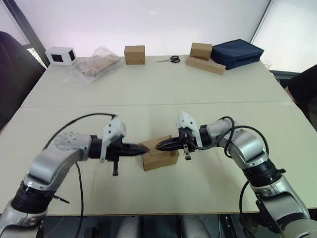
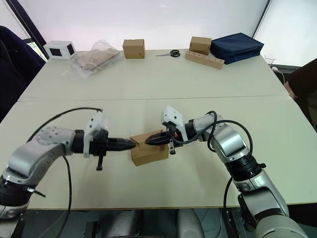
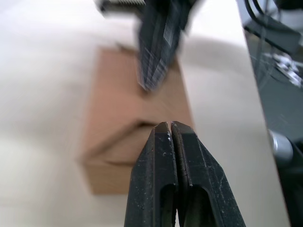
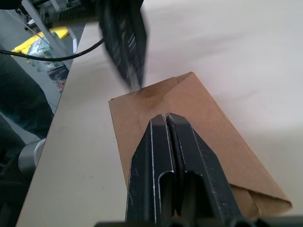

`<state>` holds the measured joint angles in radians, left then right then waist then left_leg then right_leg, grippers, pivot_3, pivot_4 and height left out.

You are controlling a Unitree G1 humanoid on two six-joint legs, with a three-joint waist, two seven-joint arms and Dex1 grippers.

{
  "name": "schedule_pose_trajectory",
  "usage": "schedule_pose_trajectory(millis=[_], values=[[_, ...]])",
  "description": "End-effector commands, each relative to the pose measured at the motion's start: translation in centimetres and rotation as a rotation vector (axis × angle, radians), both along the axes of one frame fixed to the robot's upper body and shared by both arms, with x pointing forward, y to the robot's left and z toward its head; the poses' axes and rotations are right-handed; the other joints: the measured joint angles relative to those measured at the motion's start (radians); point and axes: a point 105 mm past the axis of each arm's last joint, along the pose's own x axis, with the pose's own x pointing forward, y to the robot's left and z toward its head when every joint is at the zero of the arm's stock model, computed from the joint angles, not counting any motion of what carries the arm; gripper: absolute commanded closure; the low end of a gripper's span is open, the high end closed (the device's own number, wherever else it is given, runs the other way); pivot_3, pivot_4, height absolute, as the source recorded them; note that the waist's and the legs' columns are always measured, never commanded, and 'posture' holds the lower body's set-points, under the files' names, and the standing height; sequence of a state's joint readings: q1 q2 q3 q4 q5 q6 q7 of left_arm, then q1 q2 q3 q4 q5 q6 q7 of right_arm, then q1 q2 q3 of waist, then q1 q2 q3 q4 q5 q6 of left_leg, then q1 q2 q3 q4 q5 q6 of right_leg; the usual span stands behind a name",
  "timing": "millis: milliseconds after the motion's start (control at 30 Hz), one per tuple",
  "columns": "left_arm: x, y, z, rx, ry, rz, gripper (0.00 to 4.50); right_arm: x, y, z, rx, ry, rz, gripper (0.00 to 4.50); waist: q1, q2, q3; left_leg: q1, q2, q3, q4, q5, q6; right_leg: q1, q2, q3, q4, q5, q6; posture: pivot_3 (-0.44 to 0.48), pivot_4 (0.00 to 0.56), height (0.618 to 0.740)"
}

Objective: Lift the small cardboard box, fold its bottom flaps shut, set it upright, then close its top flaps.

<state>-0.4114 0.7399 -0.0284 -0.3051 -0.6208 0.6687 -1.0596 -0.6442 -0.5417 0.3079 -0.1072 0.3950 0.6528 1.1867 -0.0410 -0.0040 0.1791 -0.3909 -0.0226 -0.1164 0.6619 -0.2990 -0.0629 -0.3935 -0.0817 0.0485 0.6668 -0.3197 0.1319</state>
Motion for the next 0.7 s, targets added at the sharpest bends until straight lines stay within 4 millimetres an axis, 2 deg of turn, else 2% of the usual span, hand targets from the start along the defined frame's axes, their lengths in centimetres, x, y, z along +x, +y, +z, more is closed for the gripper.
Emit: schedule_pose_trajectory(millis=[33, 300, 500, 700], values=[[1.1, 0.5, 1.3, -0.057, -0.018, 0.057, 4.45, -0.2, 0.3, 0.7, 0.012, -0.028, 0.013, 4.5, -0.002, 0.0, 0.0, 0.0, 0.0, 0.0, 0.0, 0.0, 0.0, 0.0, 0.0, 0.0, 0.0, 0.0, 0.0, 0.0, 0.15, 0.74], [0.3, -0.6, -1.2, -0.017, 0.02, 0.033, 4.45, -0.1, 0.3, 0.9, 0.021, -0.035, 0.003, 4.5, -0.003, 0.0, 0.0, 0.0, 0.0, 0.0, 0.0, 0.0, 0.0, -0.001, 0.0, 0.0, 0.0, 0.0, 0.0, 0.0, 0.15, 0.74], [-0.1, -0.5, -3.4, 0.054, 0.015, 0.046, 4.45, -0.3, 0.2, 1.2, 0.031, -0.039, 0.0, 4.5, -0.002, 0.0, 0.0, 0.0, 0.0, -0.001, 0.0, 0.0, 0.0, -0.001, 0.0, 0.001, 0.0, 0.0, 0.0, 0.0, 0.15, 0.74], [0.6, -0.7, -2.9, 0.017, -0.006, 0.08, 4.45, -0.5, 0.2, 1.8, 0.039, -0.059, 0.0, 4.5, 0.0, 0.0, 0.0, 0.0, 0.0, -0.001, 0.0, 0.0, 0.0, -0.001, 0.0, 0.0, 0.0, 0.0, 0.0, 0.0, 0.15, 0.74]])
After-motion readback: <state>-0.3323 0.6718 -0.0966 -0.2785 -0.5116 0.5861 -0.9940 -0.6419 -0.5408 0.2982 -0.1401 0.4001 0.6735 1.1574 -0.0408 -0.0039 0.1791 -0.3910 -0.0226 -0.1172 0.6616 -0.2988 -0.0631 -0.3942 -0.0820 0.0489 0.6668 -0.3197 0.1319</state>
